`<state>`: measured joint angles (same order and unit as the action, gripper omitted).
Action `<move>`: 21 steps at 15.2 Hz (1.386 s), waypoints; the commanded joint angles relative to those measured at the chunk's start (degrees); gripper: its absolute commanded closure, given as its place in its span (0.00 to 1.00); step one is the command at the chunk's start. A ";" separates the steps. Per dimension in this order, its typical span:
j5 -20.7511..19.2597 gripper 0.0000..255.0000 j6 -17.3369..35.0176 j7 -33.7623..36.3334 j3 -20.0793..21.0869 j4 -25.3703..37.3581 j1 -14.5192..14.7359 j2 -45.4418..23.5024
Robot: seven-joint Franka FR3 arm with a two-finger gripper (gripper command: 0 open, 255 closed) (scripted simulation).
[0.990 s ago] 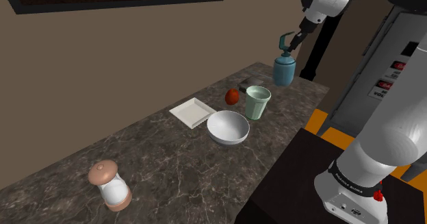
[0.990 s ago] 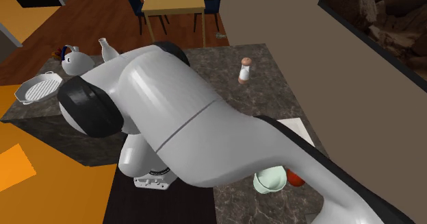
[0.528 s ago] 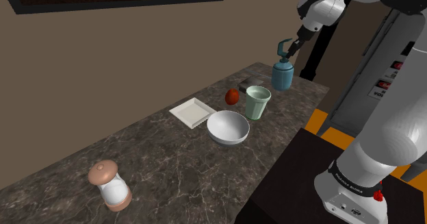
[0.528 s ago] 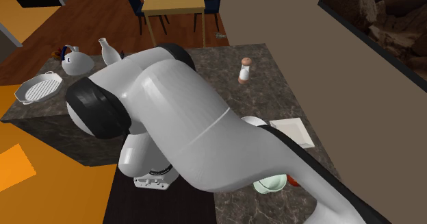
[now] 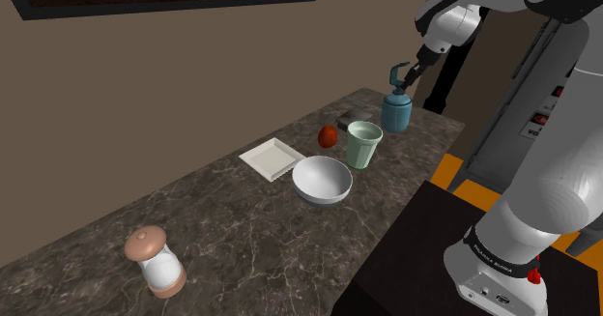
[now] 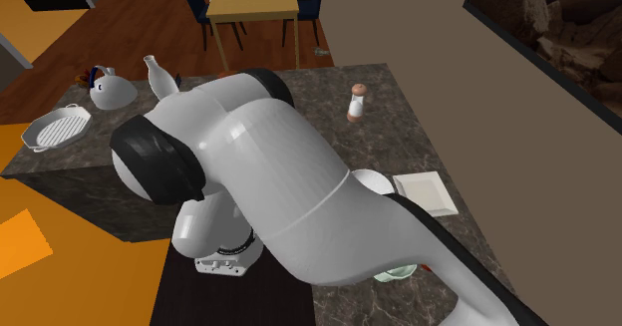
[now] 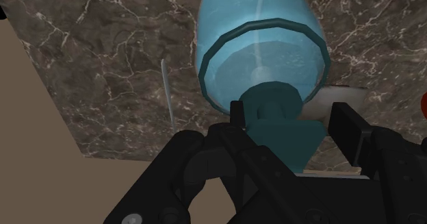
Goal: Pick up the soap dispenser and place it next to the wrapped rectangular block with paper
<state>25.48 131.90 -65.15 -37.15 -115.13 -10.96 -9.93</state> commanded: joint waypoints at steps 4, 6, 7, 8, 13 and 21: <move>0.04 1.00 0.07 -0.05 0.00 -0.01 -0.01 0.01; 0.07 0.00 0.07 -0.07 0.01 0.02 -0.03 -0.03; 0.07 0.00 0.07 -0.07 0.01 0.01 -0.02 -0.02; 0.07 0.00 0.07 -0.07 0.01 0.01 -0.02 -0.02; -4.36 0.00 -3.81 2.75 -1.24 0.99 0.54 4.27; -5.43 0.00 -4.90 3.43 -1.39 1.38 0.54 5.31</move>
<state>20.05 127.01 -61.72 -38.54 -113.75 -10.42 -4.63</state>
